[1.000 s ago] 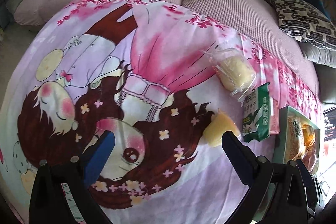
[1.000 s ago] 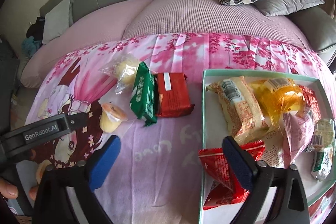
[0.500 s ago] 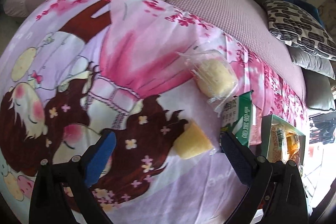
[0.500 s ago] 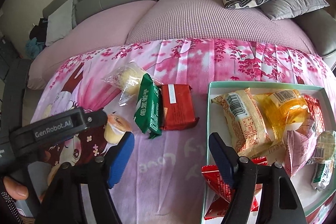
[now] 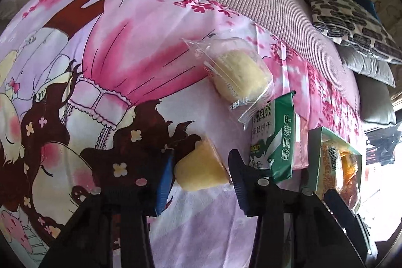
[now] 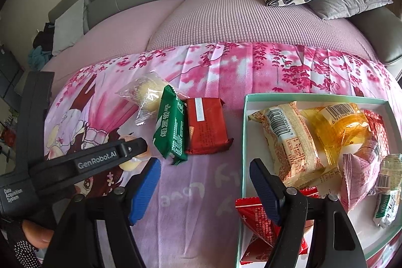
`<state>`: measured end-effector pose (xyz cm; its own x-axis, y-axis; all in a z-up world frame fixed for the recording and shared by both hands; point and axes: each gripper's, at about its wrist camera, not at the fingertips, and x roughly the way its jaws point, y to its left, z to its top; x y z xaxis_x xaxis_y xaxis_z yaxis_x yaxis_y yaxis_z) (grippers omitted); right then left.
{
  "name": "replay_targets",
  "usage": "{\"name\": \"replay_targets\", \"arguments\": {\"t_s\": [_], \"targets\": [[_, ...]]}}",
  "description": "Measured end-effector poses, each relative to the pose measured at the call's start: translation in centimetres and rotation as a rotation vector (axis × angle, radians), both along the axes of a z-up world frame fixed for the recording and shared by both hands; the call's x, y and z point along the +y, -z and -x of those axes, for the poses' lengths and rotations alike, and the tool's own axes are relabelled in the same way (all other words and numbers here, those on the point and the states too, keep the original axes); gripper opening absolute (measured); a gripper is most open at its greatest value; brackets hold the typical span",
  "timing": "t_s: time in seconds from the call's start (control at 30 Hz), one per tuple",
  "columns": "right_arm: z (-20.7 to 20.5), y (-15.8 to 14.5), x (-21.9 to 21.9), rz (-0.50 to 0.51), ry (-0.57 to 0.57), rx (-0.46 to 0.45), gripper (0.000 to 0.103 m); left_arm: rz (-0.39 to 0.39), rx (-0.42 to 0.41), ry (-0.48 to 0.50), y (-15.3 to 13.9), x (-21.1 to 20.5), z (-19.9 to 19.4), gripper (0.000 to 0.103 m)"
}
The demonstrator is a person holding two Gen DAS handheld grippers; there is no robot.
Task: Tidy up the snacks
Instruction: 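Grasp the yellow pudding cup with the left tool, then grasp the green mung bean biscuit pack with right tool while left tool holds the cup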
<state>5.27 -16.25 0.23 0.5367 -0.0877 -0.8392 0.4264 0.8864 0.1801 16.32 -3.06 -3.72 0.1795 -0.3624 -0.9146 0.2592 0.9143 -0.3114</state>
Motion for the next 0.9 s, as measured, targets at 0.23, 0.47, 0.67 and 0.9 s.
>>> {"name": "replay_targets", "arguments": {"t_s": [0.23, 0.47, 0.67, 0.9], "targets": [[-0.7, -0.1, -0.1, -0.019, -0.012, 0.004, 0.063, -0.001, -0.007, -0.013, -0.6, 1.2, -0.2, 0.045], [-3.6, -0.9, 0.2, -0.047, -0.09, 0.038, 0.057, -0.008, -0.047, -0.038, -1.3, 2.6, -0.8, 0.034], [-6.7, -0.9, 0.7, -0.056, -0.144, 0.108, 0.049, 0.005, -0.036, -0.044, -0.9, 2.7, -1.1, 0.034], [-9.4, 0.6, 1.3, -0.093, -0.171, 0.189, 0.04, 0.035, -0.011, -0.047, -0.4, 3.2, -1.5, 0.037]]}}
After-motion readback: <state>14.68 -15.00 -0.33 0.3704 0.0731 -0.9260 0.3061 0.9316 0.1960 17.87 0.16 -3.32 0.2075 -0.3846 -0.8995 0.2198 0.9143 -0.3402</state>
